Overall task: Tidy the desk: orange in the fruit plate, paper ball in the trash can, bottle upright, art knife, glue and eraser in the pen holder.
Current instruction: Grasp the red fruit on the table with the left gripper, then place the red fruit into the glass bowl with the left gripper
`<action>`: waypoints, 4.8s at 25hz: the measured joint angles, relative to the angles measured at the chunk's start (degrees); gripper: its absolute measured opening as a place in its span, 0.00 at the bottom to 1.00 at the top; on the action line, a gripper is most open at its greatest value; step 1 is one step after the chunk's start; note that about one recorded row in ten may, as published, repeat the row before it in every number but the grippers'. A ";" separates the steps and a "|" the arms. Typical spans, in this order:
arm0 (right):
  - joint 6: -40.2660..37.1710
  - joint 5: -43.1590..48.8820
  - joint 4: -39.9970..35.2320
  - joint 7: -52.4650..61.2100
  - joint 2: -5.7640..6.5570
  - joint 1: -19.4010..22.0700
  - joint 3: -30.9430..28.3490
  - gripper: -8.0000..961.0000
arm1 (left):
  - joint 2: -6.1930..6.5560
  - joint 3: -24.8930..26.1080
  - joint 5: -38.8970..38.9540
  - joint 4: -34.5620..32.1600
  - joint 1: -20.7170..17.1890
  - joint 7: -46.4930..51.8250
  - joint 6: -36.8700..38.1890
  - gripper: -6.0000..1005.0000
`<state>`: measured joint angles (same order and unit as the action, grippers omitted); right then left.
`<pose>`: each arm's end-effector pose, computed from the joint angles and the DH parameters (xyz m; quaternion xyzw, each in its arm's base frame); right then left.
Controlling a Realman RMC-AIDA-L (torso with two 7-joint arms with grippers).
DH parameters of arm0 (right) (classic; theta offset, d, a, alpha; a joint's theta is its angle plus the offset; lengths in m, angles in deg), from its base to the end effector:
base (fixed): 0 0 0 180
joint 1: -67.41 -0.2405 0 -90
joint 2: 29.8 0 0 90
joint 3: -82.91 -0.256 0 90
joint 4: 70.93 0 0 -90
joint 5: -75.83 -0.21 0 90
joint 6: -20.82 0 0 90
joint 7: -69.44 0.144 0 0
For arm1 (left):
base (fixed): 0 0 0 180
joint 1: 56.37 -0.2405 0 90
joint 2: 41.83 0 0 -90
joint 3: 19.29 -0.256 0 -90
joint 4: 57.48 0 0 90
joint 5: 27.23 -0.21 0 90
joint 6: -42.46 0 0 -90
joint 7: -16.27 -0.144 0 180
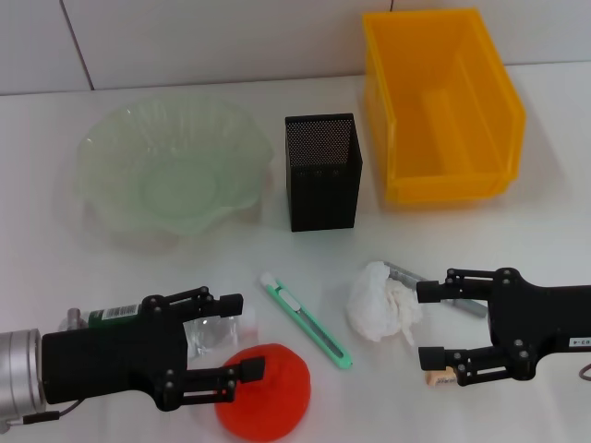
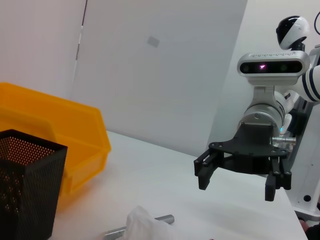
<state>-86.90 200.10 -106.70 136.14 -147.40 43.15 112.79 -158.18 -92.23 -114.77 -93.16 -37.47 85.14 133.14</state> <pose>0.2936 0.2589 0.0150 -0.9475 0.1645 0.2688 0.0548 -0.2624 0.2623 -0.0366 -0.9450 -0.1531 -0.2866 0.0363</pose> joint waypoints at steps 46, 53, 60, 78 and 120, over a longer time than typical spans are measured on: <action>-0.31 -4.40 -0.09 -0.08 -0.54 2.68 -4.36 0.85 | -1.97 5.67 -8.21 -1.08 0.88 -4.38 2.22 0.80; -0.57 -4.46 0.01 -0.09 -0.69 2.69 -4.04 0.85 | -2.07 3.75 -8.45 1.33 0.34 -4.71 -0.46 0.77; -0.74 -4.27 -0.14 -0.09 -0.70 3.40 -3.94 0.85 | -2.44 -1.35 -7.97 3.07 0.75 -4.73 -6.18 0.74; -1.52 -3.59 -0.53 -0.08 -0.60 4.83 -3.69 0.85 | -2.70 -5.34 -3.02 3.71 0.64 -4.19 -5.67 0.49; -2.72 -4.13 -0.08 -1.58 -0.70 8.25 -4.39 0.85 | -2.36 12.61 10.33 -4.54 4.79 -11.17 -11.05 0.08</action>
<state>-89.62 195.97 -106.78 134.55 -148.10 51.40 108.40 -160.55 -79.62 -104.45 -97.70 -32.69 73.97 122.09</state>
